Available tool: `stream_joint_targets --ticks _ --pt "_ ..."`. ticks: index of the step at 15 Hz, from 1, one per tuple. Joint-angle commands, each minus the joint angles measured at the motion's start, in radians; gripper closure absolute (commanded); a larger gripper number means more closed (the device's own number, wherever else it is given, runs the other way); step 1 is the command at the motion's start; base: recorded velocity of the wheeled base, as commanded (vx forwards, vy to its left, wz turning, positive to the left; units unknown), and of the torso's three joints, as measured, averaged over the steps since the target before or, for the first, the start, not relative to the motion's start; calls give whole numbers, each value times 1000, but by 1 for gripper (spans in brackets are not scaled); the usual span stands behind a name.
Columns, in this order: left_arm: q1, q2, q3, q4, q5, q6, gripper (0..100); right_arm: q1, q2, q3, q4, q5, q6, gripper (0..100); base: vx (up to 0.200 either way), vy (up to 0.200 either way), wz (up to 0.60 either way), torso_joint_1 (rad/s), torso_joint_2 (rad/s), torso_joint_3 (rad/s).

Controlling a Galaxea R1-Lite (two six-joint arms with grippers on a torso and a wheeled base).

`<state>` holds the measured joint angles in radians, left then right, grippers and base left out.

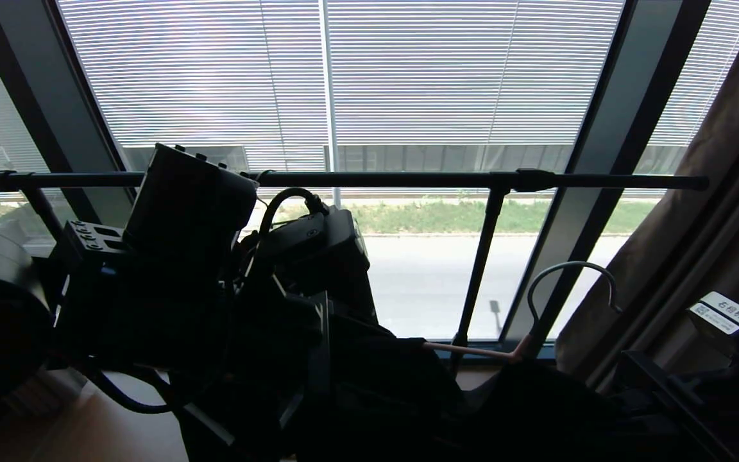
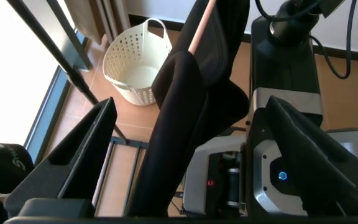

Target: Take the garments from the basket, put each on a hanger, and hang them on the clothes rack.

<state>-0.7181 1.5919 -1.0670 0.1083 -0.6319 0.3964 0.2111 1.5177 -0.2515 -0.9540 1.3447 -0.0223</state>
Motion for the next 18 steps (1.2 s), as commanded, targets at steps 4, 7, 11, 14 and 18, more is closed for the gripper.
stream_joint_targets --ticks 4,7,11,14,18 --pt "0 0 1 1 -2 2 100 -1 -5 0 -2 1 -1 100 0 0 0 0 0 0" --pt "2 -3 12 -1 -2 2 100 -4 -5 -3 -2 -21 1 100 0 0 0 0 0 0" --pt "16 -9 50 -61 -2 -1 100 -2 -4 1 -2 -85 -1 0 0 0 0 0 0 0" --pt "25 -27 85 -121 -2 -8 100 -4 -1 0 -2 -85 -2 0 0 0 0 0 0 0" --pt "54 -92 113 -121 -2 -10 100 -52 -4 -9 -12 -87 -4 0 0 0 0 0 0 0"
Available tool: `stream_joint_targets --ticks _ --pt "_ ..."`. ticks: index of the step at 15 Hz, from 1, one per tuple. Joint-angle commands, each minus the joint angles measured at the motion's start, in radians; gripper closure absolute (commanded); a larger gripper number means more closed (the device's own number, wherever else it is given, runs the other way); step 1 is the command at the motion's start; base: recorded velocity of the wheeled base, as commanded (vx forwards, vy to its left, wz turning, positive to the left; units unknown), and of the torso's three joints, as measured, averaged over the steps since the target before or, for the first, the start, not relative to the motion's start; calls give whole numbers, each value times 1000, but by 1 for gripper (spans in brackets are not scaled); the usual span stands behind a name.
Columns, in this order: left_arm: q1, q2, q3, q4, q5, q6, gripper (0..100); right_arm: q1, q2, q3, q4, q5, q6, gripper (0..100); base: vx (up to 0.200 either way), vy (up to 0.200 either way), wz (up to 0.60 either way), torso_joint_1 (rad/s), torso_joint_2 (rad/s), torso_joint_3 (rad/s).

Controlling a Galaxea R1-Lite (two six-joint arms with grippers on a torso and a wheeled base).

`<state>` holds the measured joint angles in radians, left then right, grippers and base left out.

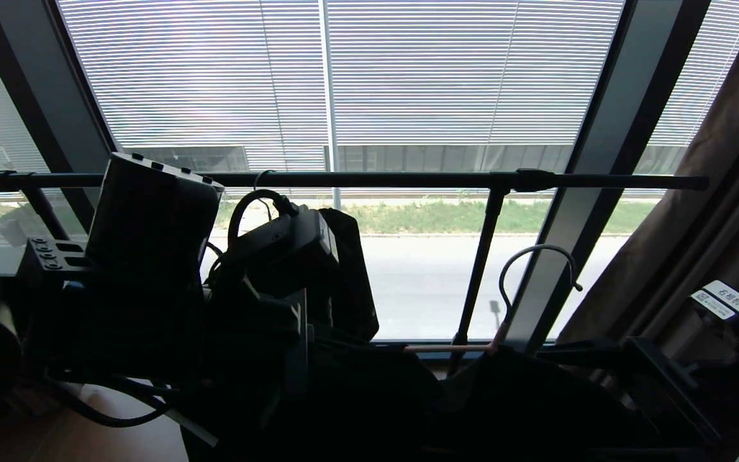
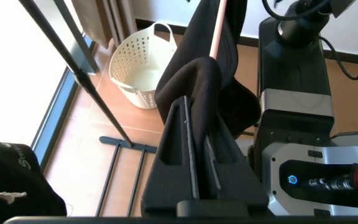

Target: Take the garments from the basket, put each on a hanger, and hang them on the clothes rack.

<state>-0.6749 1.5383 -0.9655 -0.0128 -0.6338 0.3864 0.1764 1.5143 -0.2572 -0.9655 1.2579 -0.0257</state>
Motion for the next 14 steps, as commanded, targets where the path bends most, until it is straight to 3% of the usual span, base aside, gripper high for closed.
stream_joint_targets --ticks 1,10,14 --pt "21 -50 24 0 2 -1 100 -32 0 -11 -1 0 -13 0 0 0 0 0 0 0" --pt "155 -135 97 -1 -4 -14 100 -63 21 -22 -1 0 -28 0 0 0 0 0 0 0" --pt "173 -159 108 -1 -6 -32 100 -90 73 -39 -1 -8 -37 0 0 0 0 0 0 0"
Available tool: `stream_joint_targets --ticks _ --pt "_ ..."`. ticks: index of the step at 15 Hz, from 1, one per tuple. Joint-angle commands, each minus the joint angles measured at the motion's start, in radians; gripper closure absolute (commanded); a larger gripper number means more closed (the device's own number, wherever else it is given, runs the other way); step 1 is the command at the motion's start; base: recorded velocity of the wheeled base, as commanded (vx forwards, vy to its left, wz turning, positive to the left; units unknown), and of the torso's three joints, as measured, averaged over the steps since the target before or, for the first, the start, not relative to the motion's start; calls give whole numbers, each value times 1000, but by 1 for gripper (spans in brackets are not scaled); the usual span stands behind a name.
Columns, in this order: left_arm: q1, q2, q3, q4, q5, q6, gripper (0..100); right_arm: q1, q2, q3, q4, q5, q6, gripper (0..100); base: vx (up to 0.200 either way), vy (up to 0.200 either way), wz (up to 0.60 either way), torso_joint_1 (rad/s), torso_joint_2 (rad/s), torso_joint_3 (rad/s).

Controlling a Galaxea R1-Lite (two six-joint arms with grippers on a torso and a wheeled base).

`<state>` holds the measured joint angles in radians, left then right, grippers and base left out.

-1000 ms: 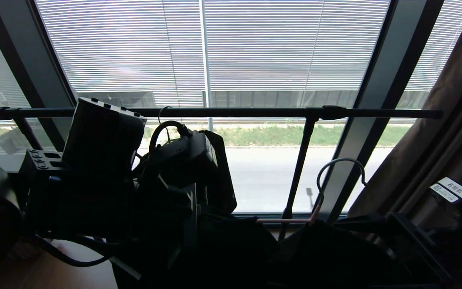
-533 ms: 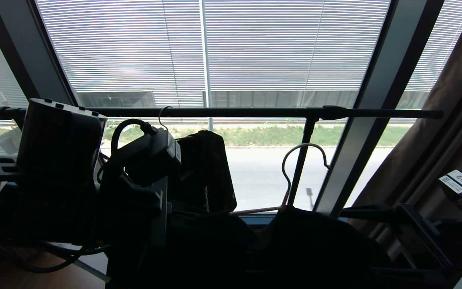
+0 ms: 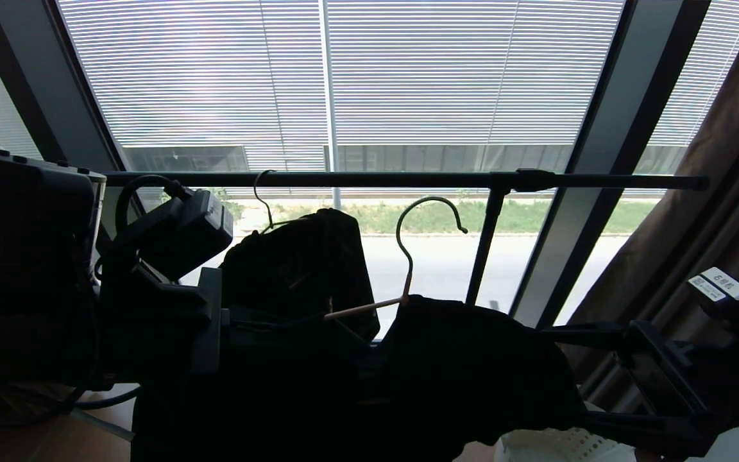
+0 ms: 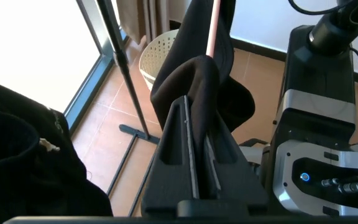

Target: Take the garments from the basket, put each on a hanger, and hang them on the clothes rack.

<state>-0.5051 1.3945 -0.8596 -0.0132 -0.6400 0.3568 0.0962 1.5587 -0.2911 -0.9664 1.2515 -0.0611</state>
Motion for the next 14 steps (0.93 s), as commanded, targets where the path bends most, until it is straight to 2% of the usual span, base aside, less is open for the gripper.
stream_joint_targets --ticks 1,7,12,13,14 --pt "3 -20 2 -1 0 -2 100 -15 43 -10 0 -1 -11 0 0 0 0 0 0 0" --pt "20 -74 2 -1 0 -30 100 -24 127 -22 0 -47 -72 0 0 0 0 0 0 0" --pt "62 -123 17 1 -3 -36 100 -41 159 -31 -2 -49 -79 0 0 0 0 0 0 0" --pt "62 -124 27 -1 -3 -36 100 -41 161 -33 -2 -49 -79 100 0 0 0 0 0 0" --pt "62 -130 30 -1 -3 -36 100 -41 161 -33 0 -49 -79 100 0 0 0 0 0 0"
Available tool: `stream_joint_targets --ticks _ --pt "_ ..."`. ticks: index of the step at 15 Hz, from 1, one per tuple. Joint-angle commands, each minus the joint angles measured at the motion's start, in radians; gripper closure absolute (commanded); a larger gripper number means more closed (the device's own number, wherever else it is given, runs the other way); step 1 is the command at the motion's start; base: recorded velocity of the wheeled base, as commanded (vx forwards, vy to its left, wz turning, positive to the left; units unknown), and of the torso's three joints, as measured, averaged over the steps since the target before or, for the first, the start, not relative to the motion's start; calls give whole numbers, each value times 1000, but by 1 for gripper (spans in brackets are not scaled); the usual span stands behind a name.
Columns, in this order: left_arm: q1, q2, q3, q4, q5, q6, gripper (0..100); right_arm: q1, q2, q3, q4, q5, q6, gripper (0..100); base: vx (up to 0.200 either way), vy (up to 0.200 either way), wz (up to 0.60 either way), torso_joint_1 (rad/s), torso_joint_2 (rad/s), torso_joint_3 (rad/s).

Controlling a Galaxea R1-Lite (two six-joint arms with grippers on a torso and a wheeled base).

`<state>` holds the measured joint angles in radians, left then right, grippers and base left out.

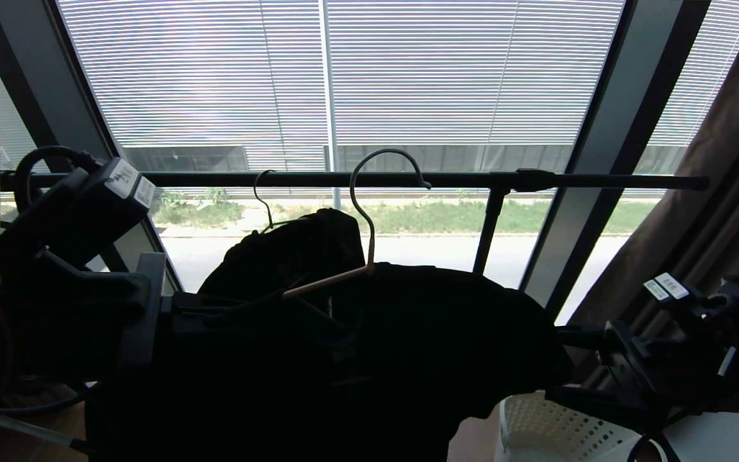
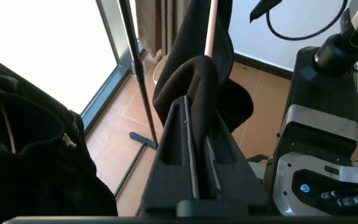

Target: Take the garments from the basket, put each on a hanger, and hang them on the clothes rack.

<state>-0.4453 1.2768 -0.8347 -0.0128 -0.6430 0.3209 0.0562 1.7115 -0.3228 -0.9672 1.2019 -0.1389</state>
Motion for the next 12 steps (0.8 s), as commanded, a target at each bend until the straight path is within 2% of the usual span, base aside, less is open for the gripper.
stream_joint_targets --ticks 1,12 --pt "2 -17 11 -1 0 0 100 -1 8 -4 1 1 -1 100 0 0 0 0 0 0" --pt "86 -73 35 -1 -20 -14 100 -107 28 -53 1 1 -1 100 0 0 0 0 0 0"
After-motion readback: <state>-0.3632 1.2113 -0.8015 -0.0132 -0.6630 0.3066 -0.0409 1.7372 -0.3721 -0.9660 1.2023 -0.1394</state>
